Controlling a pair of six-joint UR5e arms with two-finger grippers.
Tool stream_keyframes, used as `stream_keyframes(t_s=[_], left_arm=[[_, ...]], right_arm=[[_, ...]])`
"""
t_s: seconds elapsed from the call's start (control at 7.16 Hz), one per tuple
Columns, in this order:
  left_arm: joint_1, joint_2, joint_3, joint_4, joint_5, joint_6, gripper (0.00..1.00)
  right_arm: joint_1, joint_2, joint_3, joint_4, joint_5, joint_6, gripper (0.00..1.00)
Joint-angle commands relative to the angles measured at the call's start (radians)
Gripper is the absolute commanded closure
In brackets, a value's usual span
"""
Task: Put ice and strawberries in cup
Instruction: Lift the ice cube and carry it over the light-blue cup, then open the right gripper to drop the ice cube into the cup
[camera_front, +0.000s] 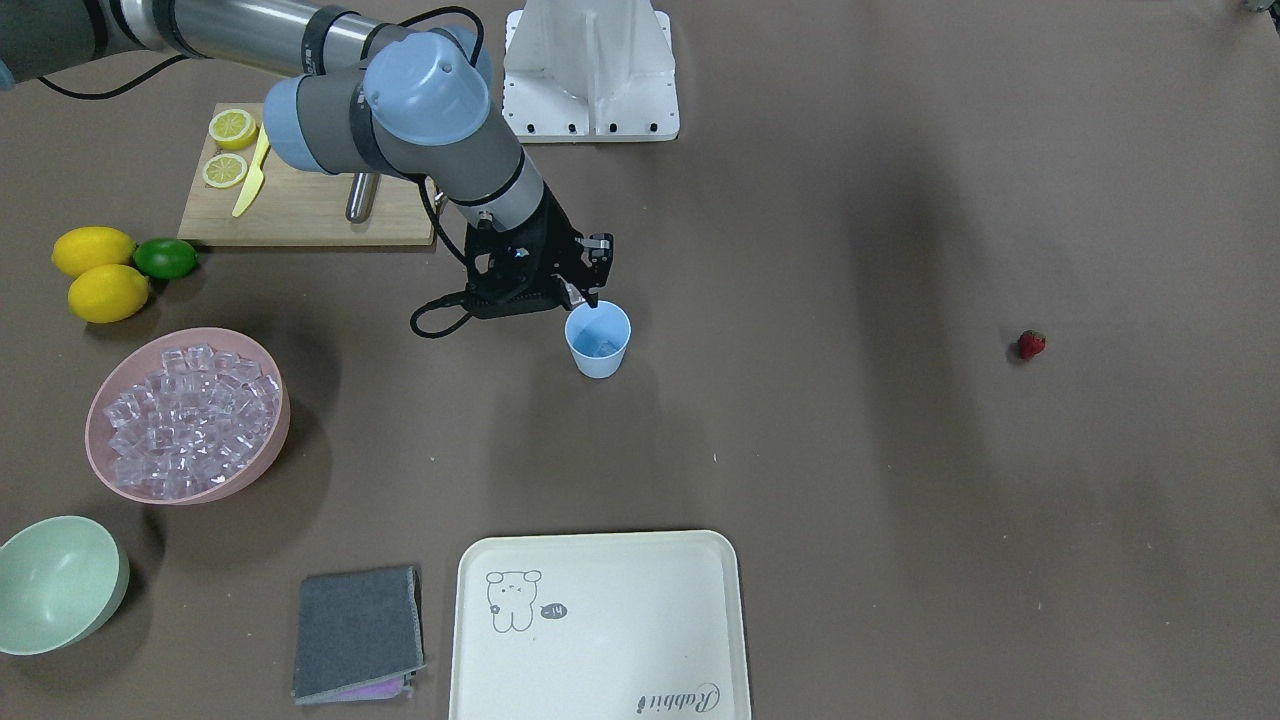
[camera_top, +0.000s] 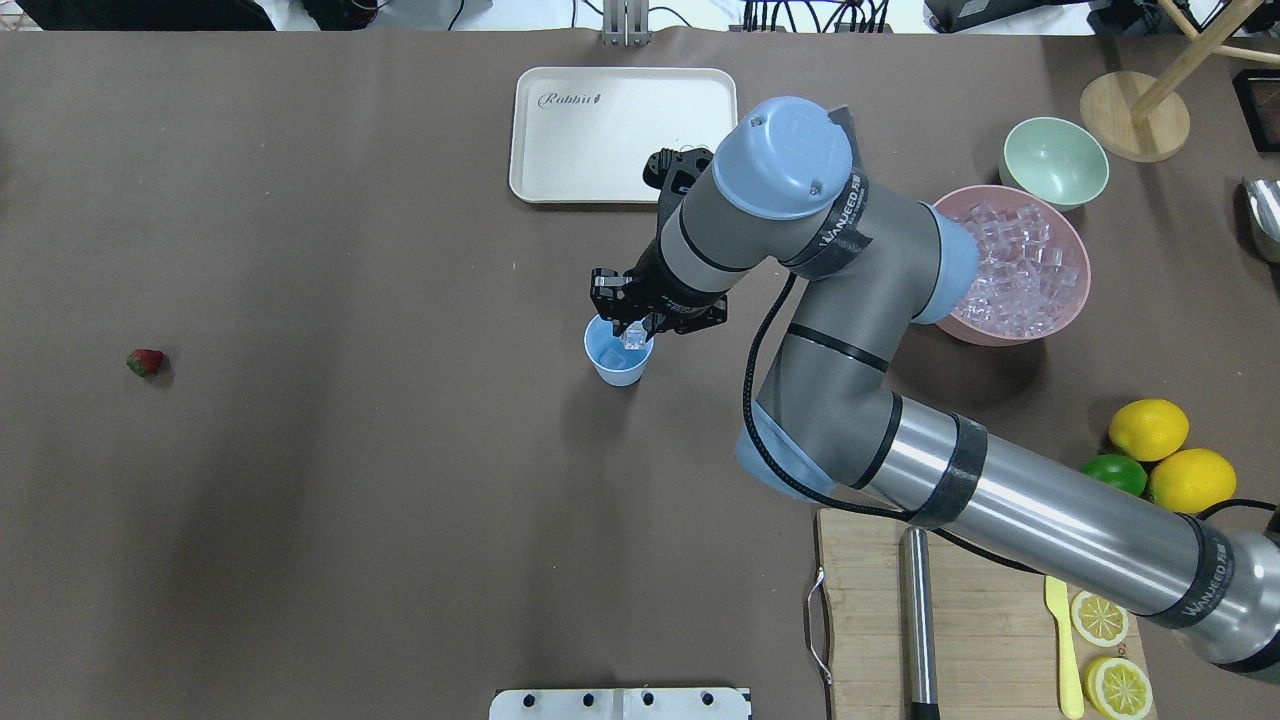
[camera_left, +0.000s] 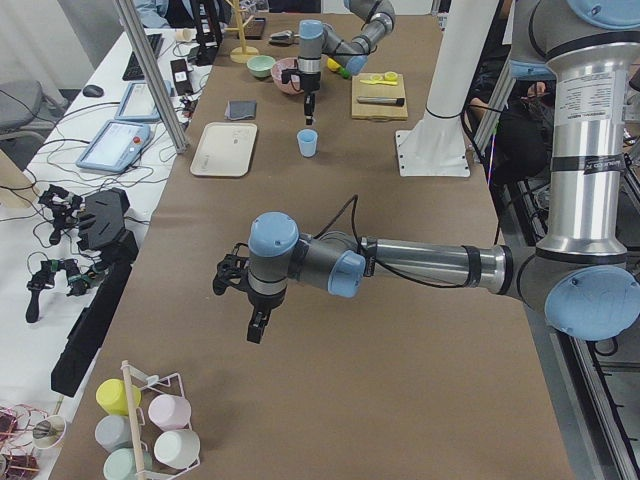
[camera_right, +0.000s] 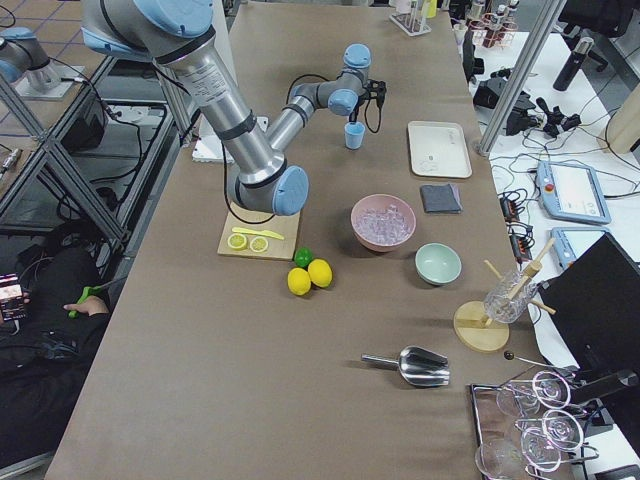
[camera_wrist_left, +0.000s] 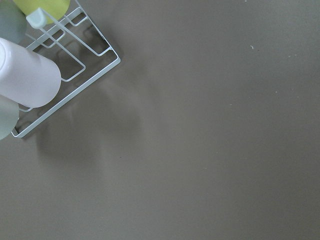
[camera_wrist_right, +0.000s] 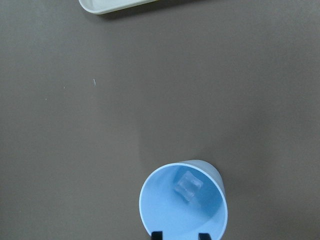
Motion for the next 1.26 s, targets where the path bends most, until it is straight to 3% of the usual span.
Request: stream_keyframes(t_s=[0.0,0.14,0.28,0.42,0.84,0.98,1.12], left_arm=[[0.000,0.002,0.000,0.000,0.000,-0.001,0.02],[0.000,0.002,0.002,0.000,0.000,-0.001,0.02],[0.000,0.002,0.000,0.000,0.001,-0.001,0.02],[0.002,0.002,0.002,0.000,0.001,0.000,0.02],[0.000,-0.005,0.003,0.000,0.001,-0.001,0.02],[0.002,-0.008,0.003,0.000,0.001,-0.003,0.02],[0.002,-0.008,0.003,0.002,0.001,-0.004,0.02]], right_arm=[[-0.004,0.016,-0.030,0.002,-0.025,0.003,1.00],[-0.004,0.023,-0.043,0.002,-0.027,0.003,1.00],[-0.007,0.026,-0.057,0.003,-0.043,0.003,0.85],[-0.021,0.026,-0.060,0.003,-0.097,0.003,0.03],[-0.010,0.025,-0.034,-0.012,-0.062,0.026,0.01],[0.039,0.007,-0.013,-0.017,0.011,0.023,0.01],[0.101,-0.048,0.054,-0.096,0.071,-0.018,0.01]])
